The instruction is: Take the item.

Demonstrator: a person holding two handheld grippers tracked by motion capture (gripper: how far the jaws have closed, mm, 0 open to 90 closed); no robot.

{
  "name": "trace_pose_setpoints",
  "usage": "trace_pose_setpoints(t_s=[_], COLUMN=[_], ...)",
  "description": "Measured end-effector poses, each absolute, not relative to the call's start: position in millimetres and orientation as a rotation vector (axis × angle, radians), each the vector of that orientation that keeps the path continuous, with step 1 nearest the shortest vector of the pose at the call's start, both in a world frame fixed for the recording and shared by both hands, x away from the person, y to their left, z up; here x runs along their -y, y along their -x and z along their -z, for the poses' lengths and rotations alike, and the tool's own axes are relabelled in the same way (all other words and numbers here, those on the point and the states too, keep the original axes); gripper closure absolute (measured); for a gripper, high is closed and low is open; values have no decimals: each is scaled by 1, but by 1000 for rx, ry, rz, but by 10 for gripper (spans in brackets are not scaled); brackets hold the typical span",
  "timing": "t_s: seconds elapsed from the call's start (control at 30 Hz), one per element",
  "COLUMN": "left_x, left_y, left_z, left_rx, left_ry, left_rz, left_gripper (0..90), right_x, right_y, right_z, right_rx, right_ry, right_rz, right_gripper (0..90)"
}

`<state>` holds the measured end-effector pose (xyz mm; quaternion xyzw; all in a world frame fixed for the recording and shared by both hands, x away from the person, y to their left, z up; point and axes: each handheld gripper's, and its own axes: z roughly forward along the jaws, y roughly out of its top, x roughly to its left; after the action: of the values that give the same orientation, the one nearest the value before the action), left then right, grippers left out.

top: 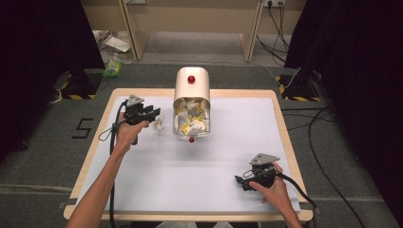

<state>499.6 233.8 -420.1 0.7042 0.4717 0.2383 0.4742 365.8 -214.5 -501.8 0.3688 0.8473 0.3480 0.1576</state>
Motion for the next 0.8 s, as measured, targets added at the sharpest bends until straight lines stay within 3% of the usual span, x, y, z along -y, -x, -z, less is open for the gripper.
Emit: trace_pose_setpoints(t_s=[0.13,0.4,0.8], left_x=[-234,-237,-241], left_y=[-497,-486,-468], left_z=[417,413,419], left_rx=[-1162,-1180,-1176], left_ry=[-1732,-1727,-1744], left_rz=[-561,-534,-534], left_gripper=[413,201,154], right_x=[214,214,214], right_y=[-366,-366,-366], right_z=[502,502,502], right_rx=[-2424,-2422,-2422], right_ry=[-1055,-1054,-1053], right_rz=[-996,-998,-997], right_gripper=[36,36,36])
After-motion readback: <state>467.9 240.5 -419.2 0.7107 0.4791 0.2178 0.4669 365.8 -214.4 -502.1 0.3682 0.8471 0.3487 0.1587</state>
